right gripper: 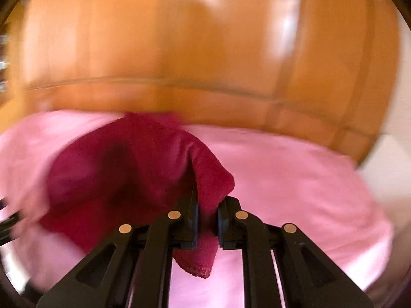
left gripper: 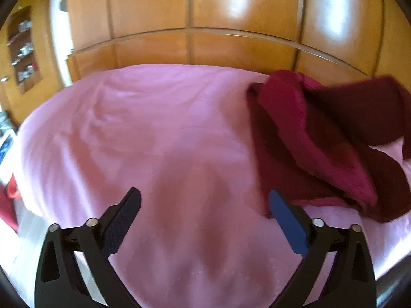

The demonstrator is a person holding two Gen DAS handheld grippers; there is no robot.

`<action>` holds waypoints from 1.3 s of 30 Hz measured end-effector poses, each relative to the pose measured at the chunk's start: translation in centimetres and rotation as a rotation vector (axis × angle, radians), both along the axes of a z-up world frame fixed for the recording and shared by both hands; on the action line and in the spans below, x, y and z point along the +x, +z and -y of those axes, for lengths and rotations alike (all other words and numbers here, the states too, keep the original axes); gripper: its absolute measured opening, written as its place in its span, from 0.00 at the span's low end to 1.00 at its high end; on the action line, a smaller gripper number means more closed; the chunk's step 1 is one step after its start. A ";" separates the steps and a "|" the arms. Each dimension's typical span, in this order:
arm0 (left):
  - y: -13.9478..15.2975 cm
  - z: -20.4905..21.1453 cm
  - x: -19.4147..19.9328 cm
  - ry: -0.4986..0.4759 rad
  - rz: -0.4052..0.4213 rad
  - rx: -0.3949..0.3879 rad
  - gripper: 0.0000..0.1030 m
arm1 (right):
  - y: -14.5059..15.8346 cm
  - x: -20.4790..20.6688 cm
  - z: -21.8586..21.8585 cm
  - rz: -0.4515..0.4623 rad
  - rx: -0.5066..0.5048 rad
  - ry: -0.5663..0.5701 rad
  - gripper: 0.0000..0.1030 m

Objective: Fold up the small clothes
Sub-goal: 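Reach both grippers into the crumpled red sweater and grasp its edges, then lift the sweater with both grippers and shake it out flat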

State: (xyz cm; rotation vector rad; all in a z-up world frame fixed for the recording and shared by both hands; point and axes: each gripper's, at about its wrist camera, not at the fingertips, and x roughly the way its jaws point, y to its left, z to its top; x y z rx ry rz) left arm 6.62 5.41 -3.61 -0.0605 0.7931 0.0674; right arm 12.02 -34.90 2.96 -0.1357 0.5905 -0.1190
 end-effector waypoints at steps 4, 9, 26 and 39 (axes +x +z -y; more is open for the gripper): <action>0.0 1.2 1.0 -0.127 -0.042 -0.099 0.70 | -0.9 4.9 8.3 -0.033 -0.047 -0.250 0.09; 0.6 3.0 2.3 -0.237 -0.068 -0.200 0.70 | -4.4 10.5 14.9 -0.144 -0.059 -0.450 0.10; 0.0 1.5 8.9 -0.264 -0.175 -0.630 0.05 | -8.7 3.3 4.1 -0.292 0.432 0.047 0.78; 8.9 -19.6 15.5 0.309 0.087 -0.422 0.66 | -8.5 0.3 2.0 -0.296 0.458 0.067 0.86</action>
